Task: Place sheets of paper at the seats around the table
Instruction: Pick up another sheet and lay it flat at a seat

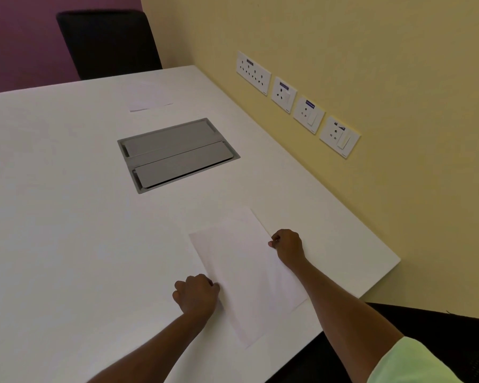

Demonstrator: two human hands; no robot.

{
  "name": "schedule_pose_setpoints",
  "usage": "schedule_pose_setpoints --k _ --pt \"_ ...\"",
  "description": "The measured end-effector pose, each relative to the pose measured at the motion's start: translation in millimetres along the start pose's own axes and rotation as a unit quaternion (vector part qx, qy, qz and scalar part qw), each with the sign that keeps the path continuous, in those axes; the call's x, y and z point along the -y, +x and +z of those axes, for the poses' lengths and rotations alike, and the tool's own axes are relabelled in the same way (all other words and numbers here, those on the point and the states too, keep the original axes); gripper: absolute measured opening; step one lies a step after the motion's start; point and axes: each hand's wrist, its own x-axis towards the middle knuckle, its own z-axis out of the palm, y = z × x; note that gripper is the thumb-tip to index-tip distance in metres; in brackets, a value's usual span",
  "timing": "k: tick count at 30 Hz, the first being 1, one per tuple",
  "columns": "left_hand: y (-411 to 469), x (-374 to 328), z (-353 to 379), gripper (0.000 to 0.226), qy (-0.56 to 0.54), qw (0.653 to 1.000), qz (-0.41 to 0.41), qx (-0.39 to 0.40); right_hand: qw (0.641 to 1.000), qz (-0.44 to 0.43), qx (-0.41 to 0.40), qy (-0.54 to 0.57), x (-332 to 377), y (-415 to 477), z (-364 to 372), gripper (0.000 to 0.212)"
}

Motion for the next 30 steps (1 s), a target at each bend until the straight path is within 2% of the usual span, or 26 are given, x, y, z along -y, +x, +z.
schedule_pose_setpoints --k 8,12,16,30 --pt "-3 -4 1 0.028 0.005 1.0 0.005 0.014 1.0 0.02 -0.011 0.0 -5 0 3 0.019" --pt "-5 -5 -4 0.04 0.019 1.0 -0.001 0.004 0.999 0.042 -0.022 -0.015 -2 -2 1 0.035" --pt "-9 -6 -4 0.05 0.036 0.999 0.003 -0.007 0.998 0.051 -0.012 -0.033 0 -9 -3 0.037" --pt "-23 -12 4 0.045 0.062 0.998 0.007 -0.01 0.989 -0.014 0.042 -0.139 -2 -34 -6 0.036"
